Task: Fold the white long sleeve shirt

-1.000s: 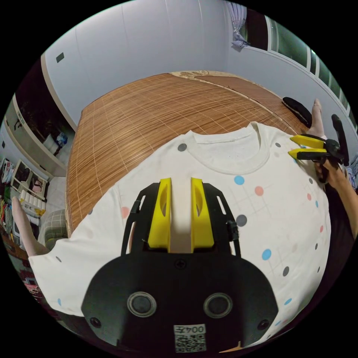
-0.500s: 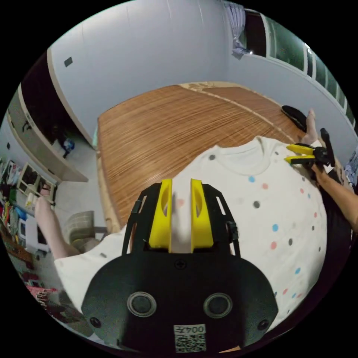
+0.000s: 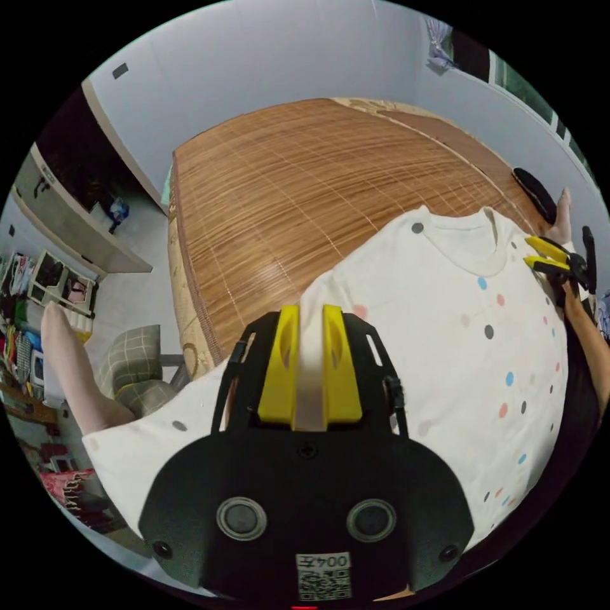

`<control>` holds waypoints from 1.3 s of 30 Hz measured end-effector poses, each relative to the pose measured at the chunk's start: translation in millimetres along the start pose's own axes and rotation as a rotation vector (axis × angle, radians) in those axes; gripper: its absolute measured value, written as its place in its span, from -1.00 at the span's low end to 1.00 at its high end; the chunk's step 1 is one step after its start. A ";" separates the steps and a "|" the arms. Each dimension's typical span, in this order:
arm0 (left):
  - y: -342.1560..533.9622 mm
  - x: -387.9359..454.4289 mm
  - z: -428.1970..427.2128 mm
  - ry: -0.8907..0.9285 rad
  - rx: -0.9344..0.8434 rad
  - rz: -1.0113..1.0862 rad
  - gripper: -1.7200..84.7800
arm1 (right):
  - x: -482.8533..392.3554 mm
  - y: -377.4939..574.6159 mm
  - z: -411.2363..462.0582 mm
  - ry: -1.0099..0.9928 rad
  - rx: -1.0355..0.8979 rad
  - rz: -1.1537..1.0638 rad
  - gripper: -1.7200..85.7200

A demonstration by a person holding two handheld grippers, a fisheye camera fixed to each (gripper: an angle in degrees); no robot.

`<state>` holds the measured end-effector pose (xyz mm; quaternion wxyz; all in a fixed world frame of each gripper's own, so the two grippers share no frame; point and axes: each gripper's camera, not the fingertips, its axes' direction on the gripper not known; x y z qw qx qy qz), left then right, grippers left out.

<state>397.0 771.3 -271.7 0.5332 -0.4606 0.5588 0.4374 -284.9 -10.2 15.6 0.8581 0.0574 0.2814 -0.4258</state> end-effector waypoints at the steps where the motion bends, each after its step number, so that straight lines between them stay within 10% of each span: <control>1: 1.7 3.2 -1.2 -0.019 0.012 -0.001 -0.85 | 0.0 0.0 0.3 0.000 0.000 0.000 -0.56; 39: -33.8 167.9 -19.6 0.066 0.139 -0.034 -0.78 | 4.0 -10.8 13.2 -0.012 -0.006 0.008 -0.56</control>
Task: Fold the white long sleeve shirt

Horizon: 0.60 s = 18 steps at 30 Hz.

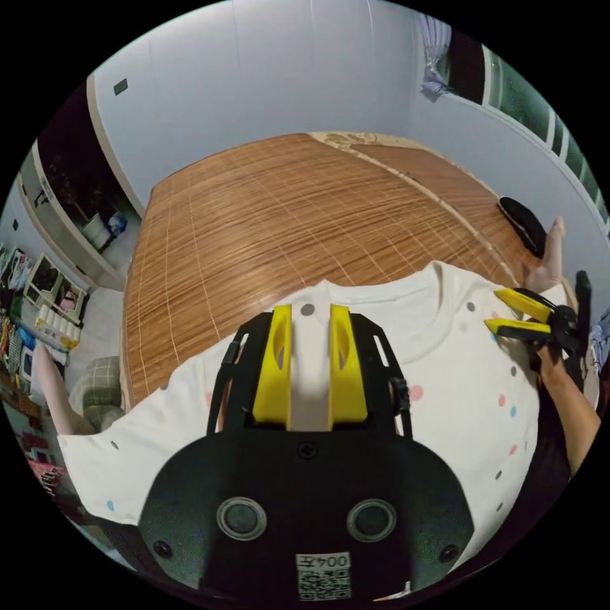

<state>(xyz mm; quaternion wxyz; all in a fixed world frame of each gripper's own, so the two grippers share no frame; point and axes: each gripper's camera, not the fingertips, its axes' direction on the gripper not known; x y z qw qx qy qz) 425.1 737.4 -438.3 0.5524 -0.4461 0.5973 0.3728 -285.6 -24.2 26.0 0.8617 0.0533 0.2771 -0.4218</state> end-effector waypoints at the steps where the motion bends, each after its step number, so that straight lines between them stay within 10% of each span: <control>1: 7.9 1.1 -4.0 0.010 0.003 -0.002 -0.78 | -0.1 -0.2 0.0 0.000 0.000 0.000 -0.56; 18: 85.1 37.6 5.1 -0.002 -0.046 0.049 -0.64 | -9.3 -5.9 -3.9 0.005 0.001 -0.004 -0.56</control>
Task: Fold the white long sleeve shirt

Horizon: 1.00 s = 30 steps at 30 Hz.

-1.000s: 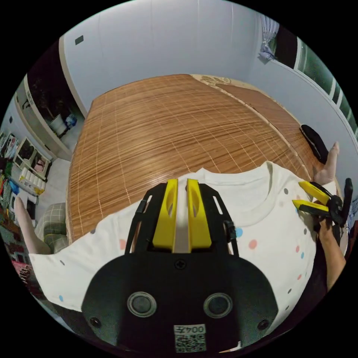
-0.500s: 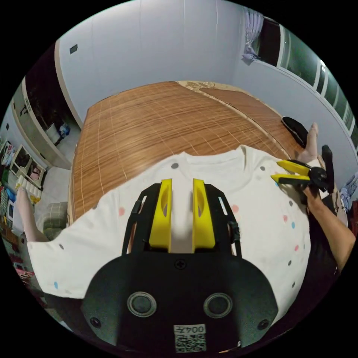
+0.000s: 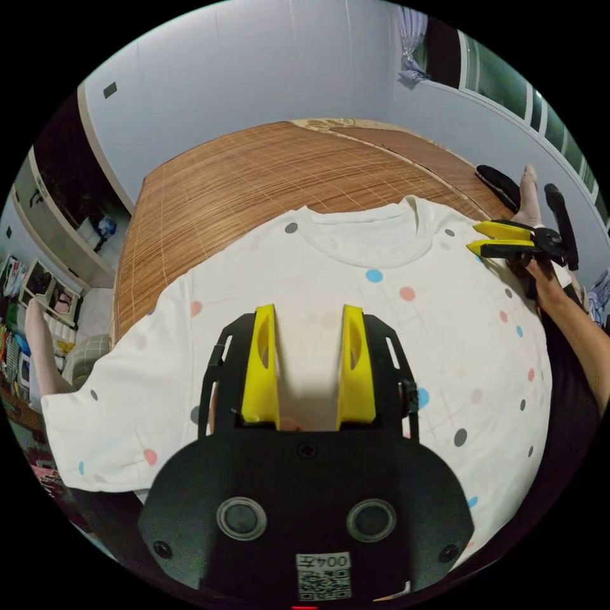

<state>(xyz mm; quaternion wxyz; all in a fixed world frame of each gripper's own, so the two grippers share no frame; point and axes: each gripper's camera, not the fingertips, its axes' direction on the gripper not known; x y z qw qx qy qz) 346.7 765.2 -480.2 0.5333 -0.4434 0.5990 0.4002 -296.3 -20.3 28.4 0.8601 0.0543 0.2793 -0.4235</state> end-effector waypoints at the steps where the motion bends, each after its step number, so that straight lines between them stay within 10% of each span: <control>1: 1.0 0.4 0.2 0.001 0.002 -0.003 -0.64 | -0.7 -0.4 -0.5 0.002 -0.001 -0.001 -0.56; 30: 47.4 6.5 -20.3 0.040 0.015 -0.033 -0.66 | -53.2 -77.1 -10.9 -0.041 0.048 0.004 -0.83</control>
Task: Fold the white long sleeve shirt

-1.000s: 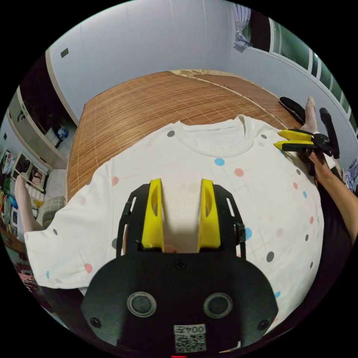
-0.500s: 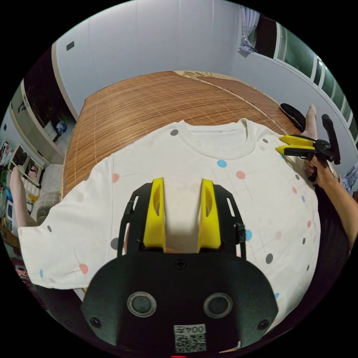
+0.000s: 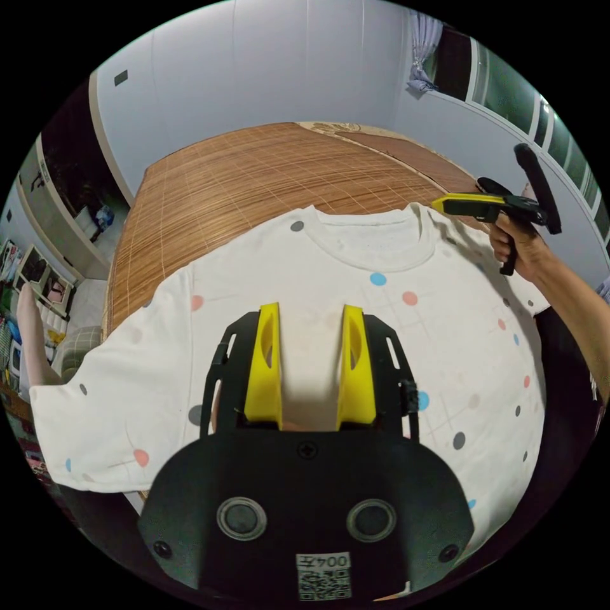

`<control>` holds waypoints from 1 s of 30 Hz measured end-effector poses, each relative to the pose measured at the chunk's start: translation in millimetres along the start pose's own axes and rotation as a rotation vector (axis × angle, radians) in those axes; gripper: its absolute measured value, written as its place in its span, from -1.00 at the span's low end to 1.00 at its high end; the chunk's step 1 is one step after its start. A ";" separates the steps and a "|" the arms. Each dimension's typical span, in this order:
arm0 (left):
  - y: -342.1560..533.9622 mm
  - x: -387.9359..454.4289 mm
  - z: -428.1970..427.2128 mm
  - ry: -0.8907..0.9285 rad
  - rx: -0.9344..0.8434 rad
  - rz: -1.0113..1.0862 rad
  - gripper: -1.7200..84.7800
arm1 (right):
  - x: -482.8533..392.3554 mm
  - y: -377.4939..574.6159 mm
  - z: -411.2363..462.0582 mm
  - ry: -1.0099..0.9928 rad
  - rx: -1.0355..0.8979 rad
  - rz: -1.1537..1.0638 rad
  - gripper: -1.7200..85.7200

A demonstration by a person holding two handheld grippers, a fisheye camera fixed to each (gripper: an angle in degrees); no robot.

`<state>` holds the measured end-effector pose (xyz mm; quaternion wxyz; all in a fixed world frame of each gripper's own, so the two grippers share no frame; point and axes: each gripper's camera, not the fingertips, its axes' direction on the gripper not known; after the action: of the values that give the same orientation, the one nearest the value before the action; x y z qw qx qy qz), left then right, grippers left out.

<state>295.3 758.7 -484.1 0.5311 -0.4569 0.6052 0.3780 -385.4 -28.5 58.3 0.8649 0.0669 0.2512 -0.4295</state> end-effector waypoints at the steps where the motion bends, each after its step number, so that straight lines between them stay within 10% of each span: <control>1: 1.2 -0.5 -1.0 -0.001 0.000 0.000 -0.66 | -1.9 -1.4 2.9 0.005 -0.016 -0.001 -0.85; 20: 45.3 -50.4 -44.9 -0.005 0.001 -0.001 -0.66 | -47.3 43.6 -61.9 -0.042 0.021 0.094 -0.63; 30: 73.3 -107.7 -79.7 -0.005 -0.006 -0.001 -0.66 | -202.9 171.4 -124.0 -0.211 -0.328 0.016 -0.60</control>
<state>203.5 721.7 -367.8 0.5314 -0.4579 0.6025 0.3806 -401.5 263.1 33.7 0.8891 -0.1184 0.2252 -0.3805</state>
